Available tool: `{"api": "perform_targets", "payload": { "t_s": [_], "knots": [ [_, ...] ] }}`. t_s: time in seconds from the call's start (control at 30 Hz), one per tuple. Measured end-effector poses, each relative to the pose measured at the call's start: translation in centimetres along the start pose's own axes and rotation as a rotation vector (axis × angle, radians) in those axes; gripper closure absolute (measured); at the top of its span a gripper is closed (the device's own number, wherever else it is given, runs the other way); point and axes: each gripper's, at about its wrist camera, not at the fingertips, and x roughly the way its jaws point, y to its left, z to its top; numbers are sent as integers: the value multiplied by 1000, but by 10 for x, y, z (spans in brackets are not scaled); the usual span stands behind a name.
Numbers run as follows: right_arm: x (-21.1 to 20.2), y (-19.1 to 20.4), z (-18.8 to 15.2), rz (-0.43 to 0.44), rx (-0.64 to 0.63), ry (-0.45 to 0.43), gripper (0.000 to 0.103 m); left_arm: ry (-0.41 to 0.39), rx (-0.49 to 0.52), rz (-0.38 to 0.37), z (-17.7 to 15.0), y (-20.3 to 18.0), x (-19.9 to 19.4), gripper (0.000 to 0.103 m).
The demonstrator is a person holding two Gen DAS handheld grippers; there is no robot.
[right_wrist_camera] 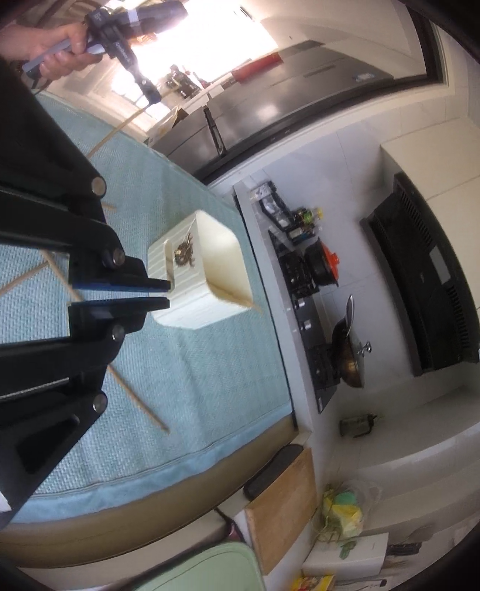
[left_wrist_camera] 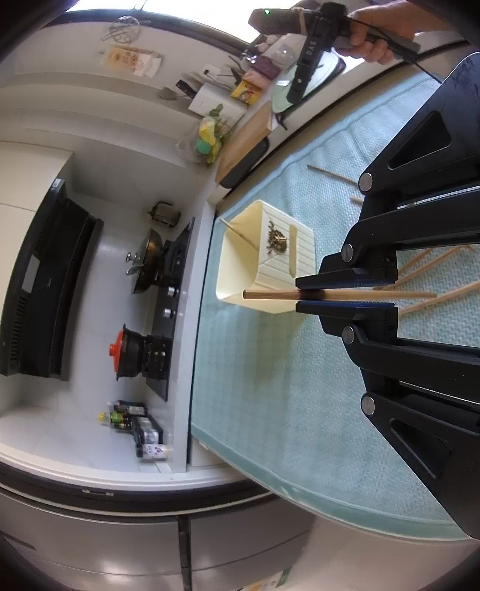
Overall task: Organize utensils
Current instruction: 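Carry both held chopsticks up over the cream caddy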
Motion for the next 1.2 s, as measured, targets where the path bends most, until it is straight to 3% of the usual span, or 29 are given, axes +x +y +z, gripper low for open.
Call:
{"api": "perform_targets", "payload": {
  "t_s": [0.07, 0.3, 0.5, 0.6, 0.67, 0.7, 0.83, 1.0, 1.2],
  "knots": [
    [6, -24, -6, -37, 65, 54, 60, -6, -4, 5, -1, 2, -2, 100],
    [64, -115, -16, -137, 325, 214, 60, 1, -24, 2, -1, 2, 4, 100],
    [149, -133, -10, -265, 314, 350, 60, 12, -18, 6, -2, -2, 10, 100],
    [180, -127, -9, -359, 258, 361, 60, 20, -14, 19, -2, -1, 13, 100],
    [190, -117, -6, -449, 190, 372, 66, 24, -11, 24, -1, -1, 14, 100],
    [192, -114, -4, -454, 186, 377, 90, 25, -9, 26, -1, -2, 14, 100],
    [184, -115, -3, -396, 218, 345, 98, 24, 0, 31, 0, -2, 13, 100],
    [129, -99, 11, -240, 237, 162, 98, 19, 0, 23, 4, -4, 13, 100],
    [60, -42, 38, -109, 116, -32, 103, -4, -11, -18, 18, -11, 8, 100]
  ]
}}
